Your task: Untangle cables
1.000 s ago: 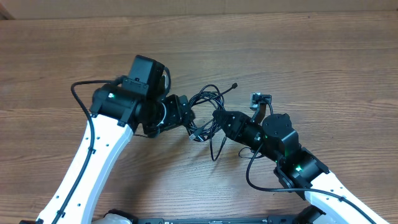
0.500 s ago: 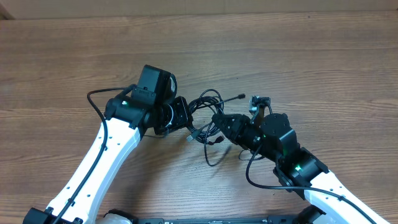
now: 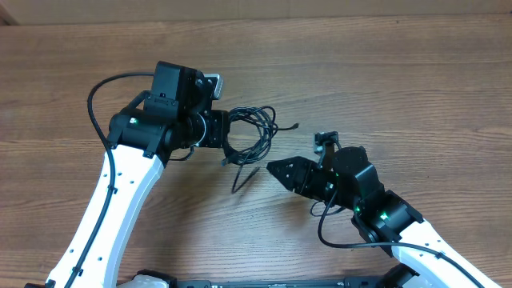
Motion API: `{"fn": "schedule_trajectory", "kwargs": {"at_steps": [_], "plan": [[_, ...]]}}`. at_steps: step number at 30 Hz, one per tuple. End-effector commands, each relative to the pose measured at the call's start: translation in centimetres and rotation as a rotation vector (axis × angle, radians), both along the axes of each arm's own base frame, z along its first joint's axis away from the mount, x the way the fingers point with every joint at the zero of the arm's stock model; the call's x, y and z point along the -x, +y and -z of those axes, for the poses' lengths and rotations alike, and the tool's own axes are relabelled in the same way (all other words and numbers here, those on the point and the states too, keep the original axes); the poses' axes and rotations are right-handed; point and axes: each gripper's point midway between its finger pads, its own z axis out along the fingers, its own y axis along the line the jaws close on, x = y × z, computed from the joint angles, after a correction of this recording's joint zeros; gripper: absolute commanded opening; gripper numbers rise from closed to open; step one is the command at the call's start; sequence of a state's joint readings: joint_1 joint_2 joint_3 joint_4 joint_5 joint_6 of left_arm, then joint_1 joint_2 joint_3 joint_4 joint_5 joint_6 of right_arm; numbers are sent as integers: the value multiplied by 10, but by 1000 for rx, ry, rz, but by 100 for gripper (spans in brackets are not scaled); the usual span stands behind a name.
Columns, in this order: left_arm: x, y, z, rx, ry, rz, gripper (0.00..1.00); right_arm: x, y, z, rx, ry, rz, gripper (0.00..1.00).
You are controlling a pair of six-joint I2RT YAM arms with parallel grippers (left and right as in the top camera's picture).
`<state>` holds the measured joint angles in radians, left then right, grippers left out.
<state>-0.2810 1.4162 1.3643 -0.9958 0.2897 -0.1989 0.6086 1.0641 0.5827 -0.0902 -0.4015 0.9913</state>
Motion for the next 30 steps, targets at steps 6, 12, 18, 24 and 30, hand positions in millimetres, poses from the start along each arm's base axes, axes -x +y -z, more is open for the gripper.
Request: {"fn": "schedule_trajectory", "kwargs": {"at_steps": [6, 12, 18, 24, 30], "plan": [[-3, 18, -6, -121, -59, 5, 4, 19, 25, -47, -243, 55, -132, 68], [9, 5, -2, -128, -33, 52, 4, -25, 10, -71, -406, 126, 186, 68], [24, -25, -2, -133, -41, 150, 4, -38, 2, -69, -446, 177, 302, 66], [39, -46, -2, -131, -40, 222, 4, -47, -8, -62, -423, 168, 382, 63], [43, -51, -2, -111, -27, 232, 4, -49, -16, -43, -362, 206, 441, 56]]}}
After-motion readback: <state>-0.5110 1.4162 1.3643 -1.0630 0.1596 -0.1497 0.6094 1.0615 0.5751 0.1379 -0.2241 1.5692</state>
